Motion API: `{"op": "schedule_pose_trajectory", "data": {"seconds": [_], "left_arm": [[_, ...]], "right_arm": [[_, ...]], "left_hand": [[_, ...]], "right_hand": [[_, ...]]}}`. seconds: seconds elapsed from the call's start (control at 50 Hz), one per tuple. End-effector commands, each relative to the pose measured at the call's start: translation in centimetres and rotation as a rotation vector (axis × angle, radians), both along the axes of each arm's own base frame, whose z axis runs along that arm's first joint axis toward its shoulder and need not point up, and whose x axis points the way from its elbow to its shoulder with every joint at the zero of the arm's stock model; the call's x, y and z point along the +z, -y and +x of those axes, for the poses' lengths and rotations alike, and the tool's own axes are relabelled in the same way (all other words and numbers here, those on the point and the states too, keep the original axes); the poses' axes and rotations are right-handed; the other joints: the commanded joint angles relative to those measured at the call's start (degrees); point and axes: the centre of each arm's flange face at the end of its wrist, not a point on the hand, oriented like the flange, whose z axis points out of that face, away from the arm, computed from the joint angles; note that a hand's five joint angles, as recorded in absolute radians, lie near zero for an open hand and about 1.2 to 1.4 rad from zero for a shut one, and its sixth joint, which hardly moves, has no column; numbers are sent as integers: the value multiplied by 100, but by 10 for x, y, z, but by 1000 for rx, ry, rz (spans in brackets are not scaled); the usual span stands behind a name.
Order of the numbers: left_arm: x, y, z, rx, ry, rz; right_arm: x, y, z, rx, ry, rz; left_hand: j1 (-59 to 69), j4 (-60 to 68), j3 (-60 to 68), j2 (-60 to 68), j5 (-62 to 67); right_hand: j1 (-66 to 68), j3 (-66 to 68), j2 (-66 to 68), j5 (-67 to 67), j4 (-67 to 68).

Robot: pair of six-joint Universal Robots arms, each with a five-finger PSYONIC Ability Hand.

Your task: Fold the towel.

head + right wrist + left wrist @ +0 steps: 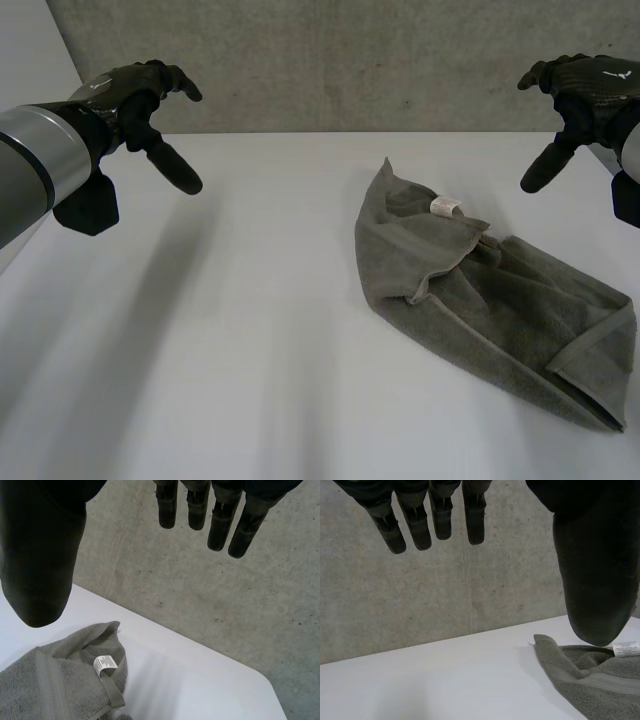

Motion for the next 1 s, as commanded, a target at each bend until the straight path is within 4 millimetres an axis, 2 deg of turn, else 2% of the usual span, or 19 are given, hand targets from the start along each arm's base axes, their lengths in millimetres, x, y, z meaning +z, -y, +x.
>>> {"op": "schedule_pose_trajectory", "data": {"seconds": [0.02, 0.38, 0.5, 0.54, 0.58, 0.6, 0.64, 0.7, 0.72, 0.74, 0.76, 0.8, 0.82, 0.84, 0.86, 0.92, 0.94, 0.98, 1.0], "left_arm": [[-1, 0, 0, -1, 2, 3], [-4, -2, -1, -7, 5, 11], [-18, -7, -18, -69, 4, 10], [-27, -8, -26, -92, 7, 13], [-47, -11, -48, -160, 15, 26], [-47, -11, -48, -160, 15, 26], [-70, -15, -66, -217, 47, 49], [-81, -15, -71, -239, 75, 58], [-92, -16, -76, -257, 113, 65], [-103, -16, -78, -273, 155, 72], [-103, -16, -78, -274, 155, 73], [-108, -15, -79, -281, 179, 72], [-111, -14, -79, -283, 193, 71], [-111, -14, -79, -282, 197, 69], [-111, -14, -79, -282, 197, 69], [-109, -13, -77, -276, 193, 65], [-106, -13, -76, -272, 190, 59], [-101, -12, -75, -266, 185, 49], [-96, -13, -74, -264, 181, 38]], "right_arm": [[2, 0, -1, -10, 1, -9], [1, -2, 1, 6, -7, -7], [-2, -2, 3, 27, -67, -17], [-2, -2, 4, 32, -88, -24], [-4, -3, 4, 38, -108, -26], [-5, -3, 4, 42, -128, -27], [-8, -3, 5, 46, -137, -20], [-17, -4, 6, 49, -150, 3], [-17, -4, 6, 49, -150, 3], [-25, -2, 6, 49, -149, 26], [-25, -2, 6, 49, -149, 26], [-48, 3, 9, 59, -159, 94], [-48, 3, 9, 59, -159, 95], [-64, 7, 10, 63, -170, 142], [-64, 7, 10, 63, -170, 142], [-119, 18, 19, 101, -196, 285], [-119, 18, 19, 101, -196, 286], [-153, 23, 28, 147, -198, 341], [-153, 23, 28, 147, -198, 341]], "left_hand": [[-475, -401, -393, -355, -277], [-475, -401, -393, -355, -277], [-475, -401, -393, -355, -277], [-475, -401, -393, -355, -277], [-475, -401, -393, -355, -277], [-475, -401, -393, -355, -277], [-475, -401, -393, -355, -277], [-459, -385, -376, -338, -261], [-475, -401, -393, -355, -277], [-475, -401, -393, -355, -277], [-475, -401, -393, -355, -277], [-475, -401, -393, -355, -277], [-475, -401, -393, -355, -277], [-475, -401, -393, -355, -277], [-475, -401, -393, -355, -277], [-475, -401, -393, -355, -277], [-475, -401, -393, -355, -277], [-475, -401, -393, -355, -277], [-475, -401, -393, -355, -277]], "right_hand": [[-353, -433, -458, -348, -479], [-353, -433, -458, -348, -479], [-353, -433, -458, -348, -479], [-353, -433, -458, -348, -479], [-353, -433, -458, -348, -479], [-353, -433, -458, -348, -479], [-353, -433, -458, -348, -479], [-353, -433, -458, -348, -479], [-353, -433, -458, -348, -479], [-353, -433, -458, -348, -479], [-353, -433, -458, -348, -479], [-353, -433, -458, -348, -479], [-353, -433, -458, -348, -479], [-353, -433, -458, -348, -479], [-353, -433, -458, -348, -479], [-353, -433, -458, -348, -479], [-353, -433, -458, -348, -479], [-353, -433, -458, -348, -479], [-353, -433, -458, -348, -479]]}}
